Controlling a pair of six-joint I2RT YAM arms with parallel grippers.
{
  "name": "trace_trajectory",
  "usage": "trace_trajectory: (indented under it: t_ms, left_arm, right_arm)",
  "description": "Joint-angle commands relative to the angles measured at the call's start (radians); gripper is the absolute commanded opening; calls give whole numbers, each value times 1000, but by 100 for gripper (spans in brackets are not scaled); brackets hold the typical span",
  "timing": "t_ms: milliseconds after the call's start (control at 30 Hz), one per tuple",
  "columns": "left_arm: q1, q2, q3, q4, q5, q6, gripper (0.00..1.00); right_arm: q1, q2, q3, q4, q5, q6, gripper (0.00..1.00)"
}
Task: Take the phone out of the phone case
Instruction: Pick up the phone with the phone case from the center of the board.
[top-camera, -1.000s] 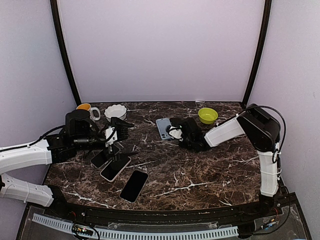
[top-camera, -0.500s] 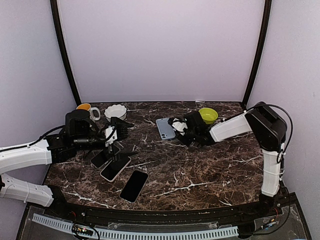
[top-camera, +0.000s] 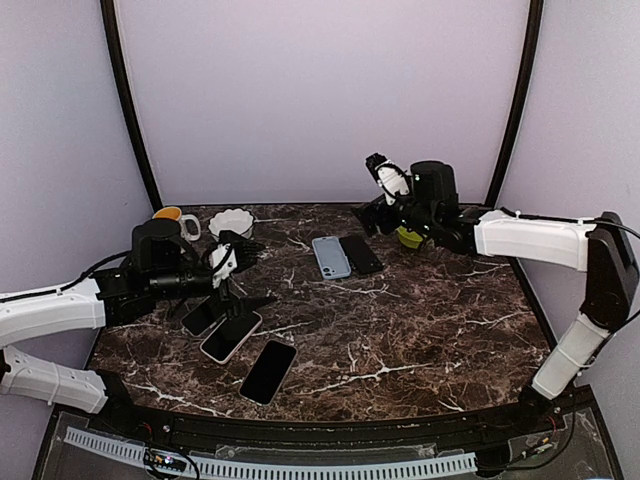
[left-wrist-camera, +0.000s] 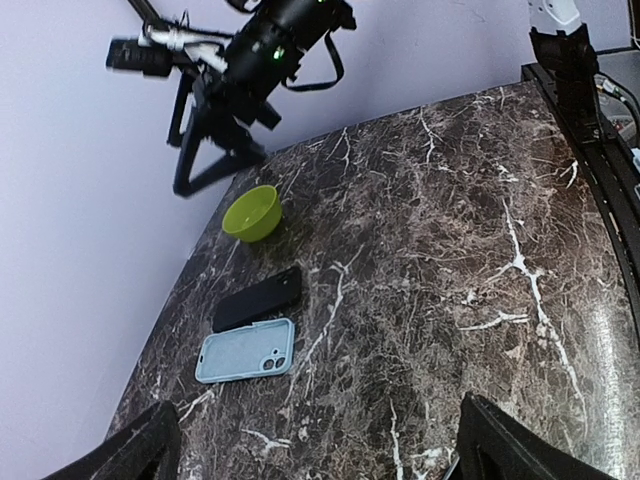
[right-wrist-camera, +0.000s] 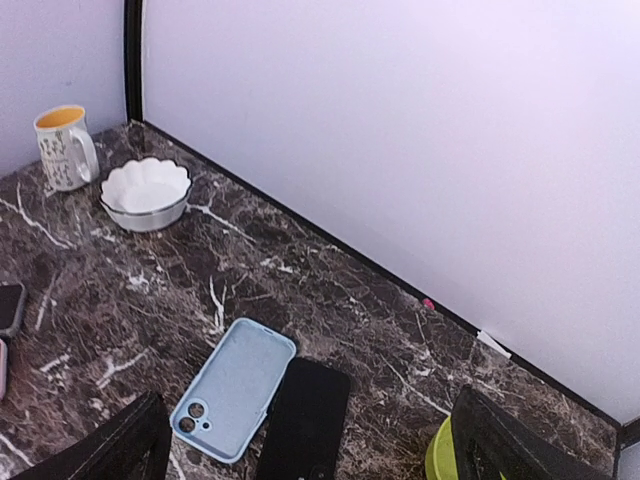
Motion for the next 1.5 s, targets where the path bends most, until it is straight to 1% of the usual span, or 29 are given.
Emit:
trace_trajectory:
  t_ms: [0,33,67,100,133,200,233,267,300,333,367,400,433,500,567,667,767,833,967,1133,1267,1467]
  left_arm:
    - [6,16,30,34,-83,-143,99]
    - [6,22,46,33,-100,-202,99]
    - [6,38,61,15,-134,-228,99]
    - [6,48,104,-3,-150,-277,99]
    - [7,77,131,-61,-180,-300,99]
    - [6,144,294,-203,-222,-368,99]
    - [6,170,344,-333,-252,-419,99]
    - [7,230,445,-396,-264,-449,99]
    - [7,257,490,-523,-278,-512,99]
    - [6,311,567,-587,-273,-541,99]
    - [4,334,593,-687,-264,-606,99]
    - [-6,364,622,-728,-266,-642,99]
    - [-15,370,622,-783,-281,-711,99]
    - [-66,356,588,-821,-324,-790,99]
    - [-137,348,545,-869,-389,-866,99]
    - [-170,359,493,-964,-418,-1051,99]
    - [-232,385,455,-1044,-450,-1163,99]
    - [-268,401,437,-1068,-447,-1220,98]
    - [-324,423,403,-1039,-392,-1299,99]
    - [-351,445,358,-1001,-355,-1390,99]
    - [-373,475,304,-939,-299,-1418,99]
    - [-394,552,294,-891,-288,-1444,98]
  right_arm:
    - [-2,-94,22,-54,29,140,98]
    - [-2,-113,19,-60,27,152,99]
    - [-2,-132,15,-65,26,164,98]
    - [-2,-151,10,-71,26,177,99]
    - [-3,-168,7,-81,30,197,99]
    - [-11,-192,15,-122,39,273,99]
    - [-20,-196,27,-153,35,315,99]
    - [-28,-196,48,-195,26,357,99]
    - [-34,-198,59,-250,23,398,99]
    - [-35,-203,60,-278,24,433,99]
    - [-35,-211,54,-302,22,458,99]
    - [-35,-222,42,-324,27,483,99]
    - [-35,-235,28,-343,26,505,99]
    - [-35,-263,-14,-368,8,539,99]
    - [-35,-293,-75,-365,-28,584,99]
    - [-35,-332,-150,-366,-61,648,99]
    - [-32,-354,-195,-394,-73,671,99]
    - [-29,-367,-220,-403,-70,679,99]
    - [-26,-375,-243,-432,-66,682,99]
    - [-22,-389,-260,-446,-40,687,99]
    - [-20,-386,-265,-450,-42,691,99]
    - [-18,-386,-265,-462,-39,686,99]
